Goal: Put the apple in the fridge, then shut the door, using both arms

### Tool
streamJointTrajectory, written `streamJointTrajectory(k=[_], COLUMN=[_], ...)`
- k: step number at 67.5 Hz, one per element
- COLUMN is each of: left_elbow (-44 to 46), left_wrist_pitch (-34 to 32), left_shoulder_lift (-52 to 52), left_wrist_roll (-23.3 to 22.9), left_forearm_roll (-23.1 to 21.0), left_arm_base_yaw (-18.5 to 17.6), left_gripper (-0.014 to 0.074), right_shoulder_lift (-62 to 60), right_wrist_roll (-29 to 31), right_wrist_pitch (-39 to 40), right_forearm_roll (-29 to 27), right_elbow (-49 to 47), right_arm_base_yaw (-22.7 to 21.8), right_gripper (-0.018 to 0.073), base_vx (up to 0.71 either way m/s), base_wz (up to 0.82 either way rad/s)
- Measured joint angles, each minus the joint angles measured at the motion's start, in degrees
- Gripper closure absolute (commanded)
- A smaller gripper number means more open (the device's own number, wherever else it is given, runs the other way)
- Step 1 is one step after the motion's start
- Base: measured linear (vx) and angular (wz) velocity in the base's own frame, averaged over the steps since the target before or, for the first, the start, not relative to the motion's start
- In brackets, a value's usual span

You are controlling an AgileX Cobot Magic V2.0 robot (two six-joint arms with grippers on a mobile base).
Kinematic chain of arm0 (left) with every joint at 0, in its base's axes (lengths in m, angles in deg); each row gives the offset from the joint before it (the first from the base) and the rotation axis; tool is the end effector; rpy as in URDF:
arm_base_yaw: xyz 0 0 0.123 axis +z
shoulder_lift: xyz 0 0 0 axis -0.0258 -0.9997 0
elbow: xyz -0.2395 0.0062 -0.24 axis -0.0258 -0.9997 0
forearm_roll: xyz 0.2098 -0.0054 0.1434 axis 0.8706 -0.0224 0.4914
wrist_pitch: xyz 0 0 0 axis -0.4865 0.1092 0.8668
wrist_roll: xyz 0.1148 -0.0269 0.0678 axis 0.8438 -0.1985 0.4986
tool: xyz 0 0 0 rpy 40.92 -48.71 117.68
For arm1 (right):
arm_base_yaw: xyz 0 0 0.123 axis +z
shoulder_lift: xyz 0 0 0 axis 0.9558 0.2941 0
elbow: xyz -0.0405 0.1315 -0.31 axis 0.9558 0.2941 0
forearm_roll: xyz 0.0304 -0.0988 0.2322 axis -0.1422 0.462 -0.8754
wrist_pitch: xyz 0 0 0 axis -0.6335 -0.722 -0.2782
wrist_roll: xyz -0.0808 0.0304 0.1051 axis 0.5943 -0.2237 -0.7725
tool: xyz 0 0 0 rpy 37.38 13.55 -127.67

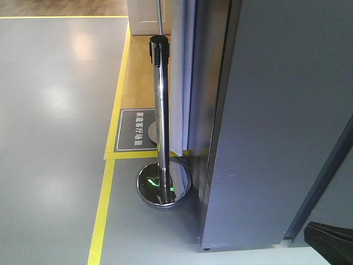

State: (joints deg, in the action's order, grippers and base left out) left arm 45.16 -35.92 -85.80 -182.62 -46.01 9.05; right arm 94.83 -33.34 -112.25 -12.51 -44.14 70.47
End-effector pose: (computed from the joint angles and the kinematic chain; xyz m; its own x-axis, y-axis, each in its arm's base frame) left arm 0.1103 -0.0468 0.3734 -0.3065 -0.9403 -0.1481 0.4448 -0.0039 -0.8956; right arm 0.0473 0.0767 0.2981 -0.3290 -0.2383 -0.9138 -0.5972 0.8020 0.0059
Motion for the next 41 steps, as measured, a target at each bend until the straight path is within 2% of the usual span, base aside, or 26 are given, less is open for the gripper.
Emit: streamJointTrajectory(k=[4, 8, 14, 18, 22, 32, 37, 41], left_elbow=[0.0, 0.0, 0.0, 0.0, 0.0, -0.5, -2.5, -5.3], left_wrist_pitch=[0.6, 1.0, 1.8, 3.1, 4.3, 7.3, 7.6, 8.7], left_shoulder_lift=[0.0, 0.0, 0.0, 0.0, 0.0, 0.0, 0.5, 1.5], left_wrist_roll=[0.0, 0.0, 2.7, 8.1, 15.9, 46.4, 55.2, 62.6], left_forearm_roll=[-5.8, -9.5, -12.1, -12.3, -11.9, -8.4, -8.8, -10.7], left_arm_base_yaw=[0.0, 0.0, 0.0, 0.0, 0.0, 0.0, -0.4, -0.5], left_gripper=[0.0603, 0.0603, 0.0603, 0.0603, 0.0603, 0.0603, 0.0603, 0.0603], right_shoulder_lift=[0.0, 0.0, 0.0, 0.0, 0.0, 0.0, 0.0, 0.0], right_wrist_roll=[0.0, 0.0, 0.0, 0.0, 0.0, 0.0, 0.0, 0.0], right_wrist_pitch=[0.0, 0.0, 0.0, 0.0, 0.0, 0.0, 0.0, 0.0], right_forearm_roll=[0.0, 0.0, 0.0, 0.0, 0.0, 0.0, 0.0, 0.0], right_elbow=[0.0, 0.0, 0.0, 0.0, 0.0, 0.0, 0.0, 0.0], right_arm_base_yaw=[0.0, 0.0, 0.0, 0.0, 0.0, 0.0, 0.0, 0.0], right_gripper=[0.0564, 0.0564, 0.0564, 0.0564, 0.0564, 0.0564, 0.0564, 0.0564], base_vx=[0.0, 0.0, 0.0, 0.0, 0.0, 0.0, 0.0, 0.0], base_wz=[0.0, 0.0, 0.0, 0.0, 0.0, 0.0, 0.0, 0.0])
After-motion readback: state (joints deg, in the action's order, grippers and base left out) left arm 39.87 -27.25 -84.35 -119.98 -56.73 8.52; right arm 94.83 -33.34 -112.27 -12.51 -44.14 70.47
